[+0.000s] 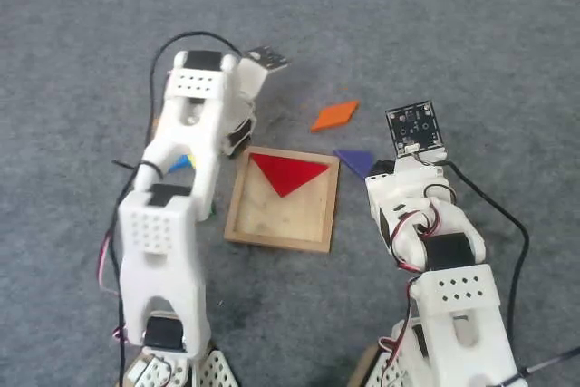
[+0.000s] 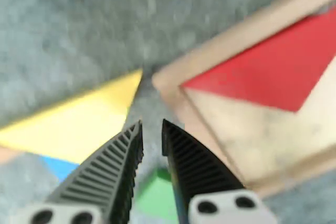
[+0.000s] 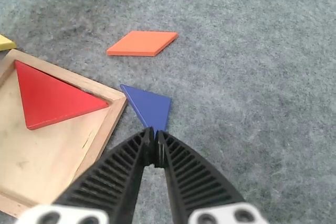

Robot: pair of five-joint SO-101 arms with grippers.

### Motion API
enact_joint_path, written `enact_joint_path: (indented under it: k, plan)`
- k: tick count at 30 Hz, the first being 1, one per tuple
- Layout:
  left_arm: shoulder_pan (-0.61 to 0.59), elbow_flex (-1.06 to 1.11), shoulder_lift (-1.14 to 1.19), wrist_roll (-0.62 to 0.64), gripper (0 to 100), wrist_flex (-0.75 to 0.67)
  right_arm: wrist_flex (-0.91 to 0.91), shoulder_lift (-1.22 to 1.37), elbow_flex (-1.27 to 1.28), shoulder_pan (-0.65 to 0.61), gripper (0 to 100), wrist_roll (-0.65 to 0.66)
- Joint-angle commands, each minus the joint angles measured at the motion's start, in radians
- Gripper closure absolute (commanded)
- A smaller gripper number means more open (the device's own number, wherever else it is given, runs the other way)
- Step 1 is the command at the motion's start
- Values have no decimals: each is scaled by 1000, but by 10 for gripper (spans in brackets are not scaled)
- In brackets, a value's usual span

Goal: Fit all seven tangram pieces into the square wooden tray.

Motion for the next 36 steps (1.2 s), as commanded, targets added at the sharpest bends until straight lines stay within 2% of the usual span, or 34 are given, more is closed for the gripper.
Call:
enact_joint_path:
  k: [1, 3, 5, 10, 15, 17, 21, 25, 36]
  plan:
    - [-23, 199, -232, 21, 945, -83, -21, -18, -14, -2, 992, 15]
    - [-29, 321, -336, 63, 942, -144, -21, -18, -14, -2, 992, 15]
    - [-38, 429, -445, 183, 937, -207, -21, -18, -14, -2, 992, 17]
    - [-95, 590, -623, 738, 863, -262, -21, -18, -14, -7, 992, 40]
    - [-126, 608, -637, 1333, 725, -241, -21, -18, -14, -7, 992, 43]
    - [-100, 604, -637, 1470, 675, -233, -19, -18, -12, -7, 992, 43]
    - [-84, 618, -617, 1562, 660, -345, -19, -18, -11, -7, 992, 46]
    - [-137, 619, -511, 1606, 659, -423, -21, -18, -5, -7, 992, 49]
    - [-199, 481, -298, 1608, 659, -379, -41, -18, 2, -7, 992, 49]
